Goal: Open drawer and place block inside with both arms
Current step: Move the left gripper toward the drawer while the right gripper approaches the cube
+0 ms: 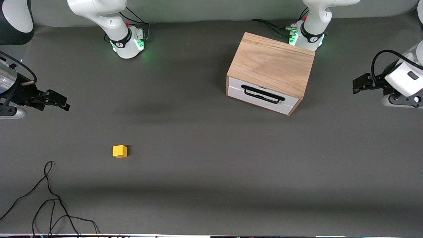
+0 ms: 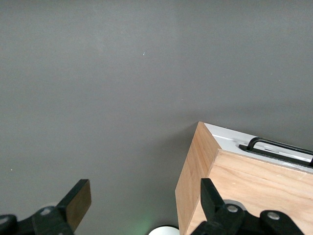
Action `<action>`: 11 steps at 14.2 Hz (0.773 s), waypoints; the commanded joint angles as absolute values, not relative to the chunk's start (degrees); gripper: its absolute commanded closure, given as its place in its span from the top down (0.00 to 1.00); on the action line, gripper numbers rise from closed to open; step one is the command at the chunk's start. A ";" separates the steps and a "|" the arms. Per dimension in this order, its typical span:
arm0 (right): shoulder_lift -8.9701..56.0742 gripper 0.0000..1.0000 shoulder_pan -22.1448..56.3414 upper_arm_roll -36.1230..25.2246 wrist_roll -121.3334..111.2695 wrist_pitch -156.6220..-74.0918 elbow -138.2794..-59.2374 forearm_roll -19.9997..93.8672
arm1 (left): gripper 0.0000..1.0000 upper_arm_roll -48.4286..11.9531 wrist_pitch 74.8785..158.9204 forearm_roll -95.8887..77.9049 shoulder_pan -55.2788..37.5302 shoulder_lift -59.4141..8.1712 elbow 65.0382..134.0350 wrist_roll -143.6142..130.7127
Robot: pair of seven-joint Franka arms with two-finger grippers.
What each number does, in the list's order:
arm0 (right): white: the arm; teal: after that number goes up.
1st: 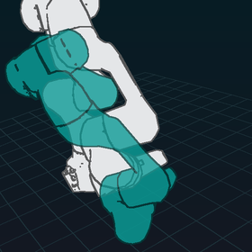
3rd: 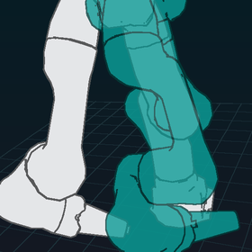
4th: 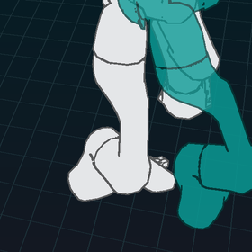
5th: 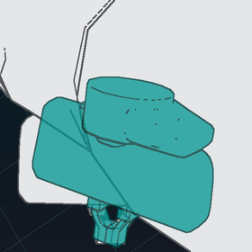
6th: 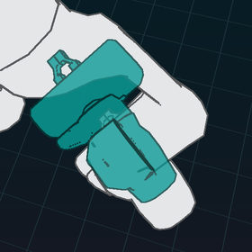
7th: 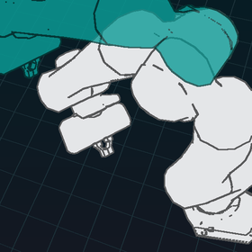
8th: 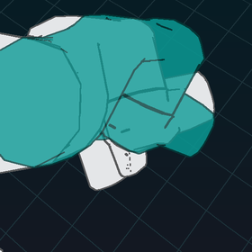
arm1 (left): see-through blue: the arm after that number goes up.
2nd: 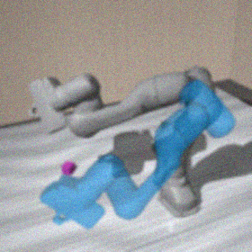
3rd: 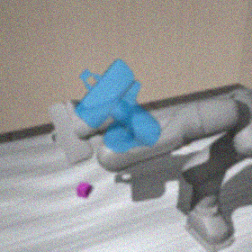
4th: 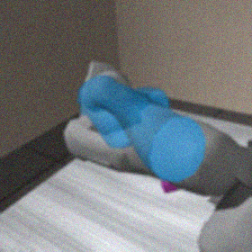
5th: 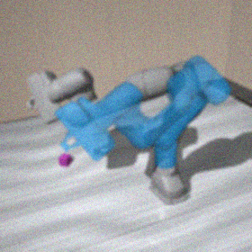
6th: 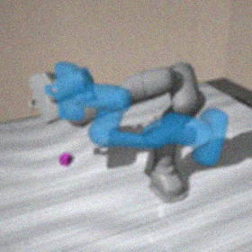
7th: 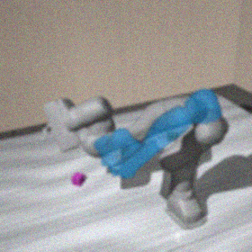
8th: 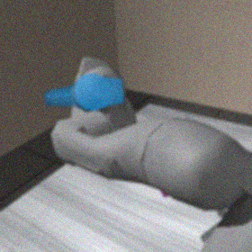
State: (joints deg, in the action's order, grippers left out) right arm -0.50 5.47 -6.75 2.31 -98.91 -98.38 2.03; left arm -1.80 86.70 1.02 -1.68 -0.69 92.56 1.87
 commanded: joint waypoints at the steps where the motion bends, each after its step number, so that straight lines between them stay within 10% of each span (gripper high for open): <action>1: 2.02 1.00 5.80 -6.77 2.99 -98.61 -96.33 1.41 | 1.00 -1.49 87.45 1.23 -2.29 -0.18 93.08 2.72; 11: 8.61 1.00 5.89 -6.16 3.08 -101.25 -93.87 1.49 | 1.00 -8.94 83.23 -2.29 -2.55 0.44 92.99 -25.17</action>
State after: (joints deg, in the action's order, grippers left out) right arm 6.04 5.49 -6.48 2.30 -100.74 -95.80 2.03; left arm -5.32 84.11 -1.94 -1.93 -0.61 92.55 -14.64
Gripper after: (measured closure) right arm 0.000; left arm 0.000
